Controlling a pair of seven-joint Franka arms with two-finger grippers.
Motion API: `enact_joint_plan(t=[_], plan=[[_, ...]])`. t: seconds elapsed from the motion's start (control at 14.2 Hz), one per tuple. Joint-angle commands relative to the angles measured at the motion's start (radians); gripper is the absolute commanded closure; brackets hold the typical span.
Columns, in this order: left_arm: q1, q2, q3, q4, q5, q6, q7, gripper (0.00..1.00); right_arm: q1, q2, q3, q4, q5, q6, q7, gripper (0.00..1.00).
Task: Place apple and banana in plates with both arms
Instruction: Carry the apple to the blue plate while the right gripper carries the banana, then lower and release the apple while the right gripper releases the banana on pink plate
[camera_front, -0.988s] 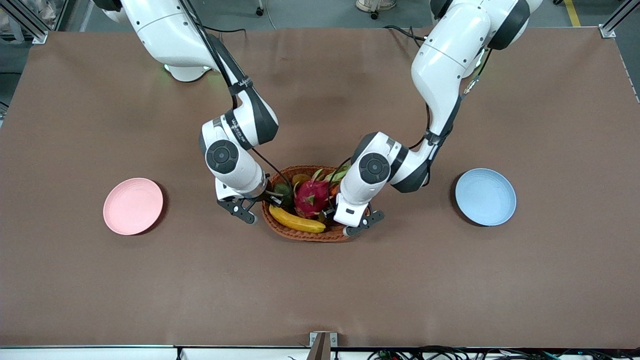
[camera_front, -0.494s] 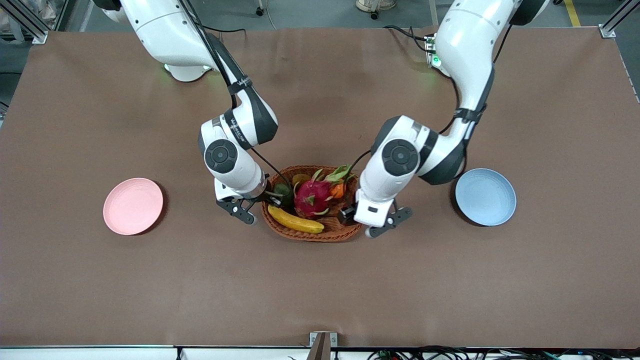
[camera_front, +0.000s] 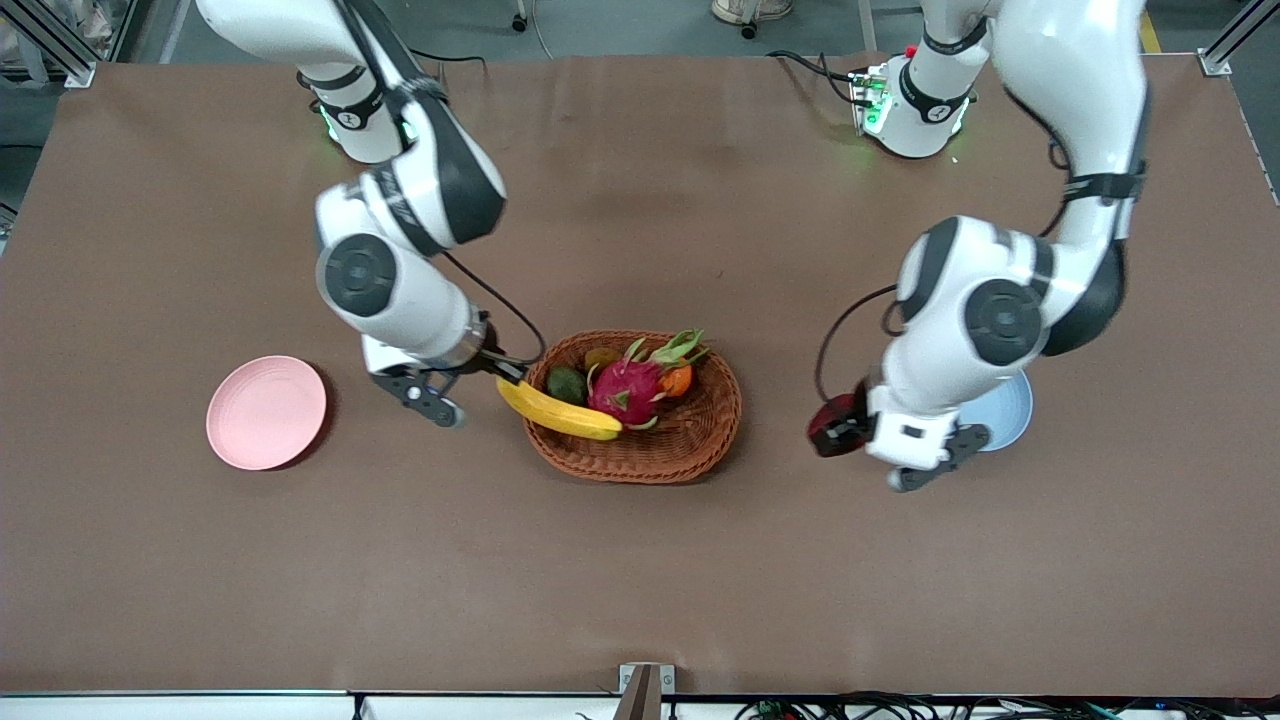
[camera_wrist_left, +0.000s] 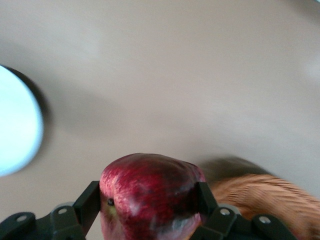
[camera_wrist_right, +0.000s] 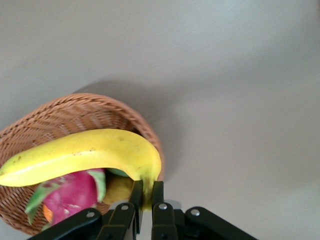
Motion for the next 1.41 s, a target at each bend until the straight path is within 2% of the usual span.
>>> enact_joint_plan(t=[0.0, 0.28, 0.42, 0.56, 0.71, 0.92, 1.06, 1.34], plan=[[0.100, -0.152, -0.009, -0.206, 0.015, 0.008, 0.170, 0.61, -0.173, -0.058, 0.012, -0.031, 0.014, -0.112, -0.263, 1.00], [0.204, -0.196, -0.011, -0.323, 0.084, 0.034, 0.308, 0.61, -0.398, -0.061, 0.011, -0.076, 0.005, -0.144, -0.648, 1.00], [0.256, -0.205, -0.011, -0.399, 0.087, 0.121, 0.389, 0.61, -0.502, -0.054, 0.011, -0.107, 0.002, -0.133, -0.794, 1.00], [0.286, -0.199, -0.011, -0.479, 0.088, 0.244, 0.437, 0.61, -0.576, -0.048, 0.011, -0.123, 0.002, -0.123, -0.851, 1.00], [0.306, -0.183, -0.009, -0.550, 0.088, 0.356, 0.463, 0.61, -0.633, -0.046, 0.011, -0.197, 0.002, -0.048, -0.937, 0.99], [0.349, -0.127, -0.009, -0.596, 0.088, 0.465, 0.506, 0.61, -0.716, -0.019, 0.011, -0.248, 0.002, 0.050, -0.963, 0.99], [0.350, -0.097, -0.008, -0.607, 0.088, 0.508, 0.520, 0.61, -0.742, 0.010, 0.011, -0.247, 0.002, 0.092, -0.963, 0.99], [0.349, -0.080, -0.008, -0.605, 0.088, 0.513, 0.520, 0.61, -0.776, 0.064, 0.012, -0.247, 0.003, 0.167, -0.976, 0.97]])
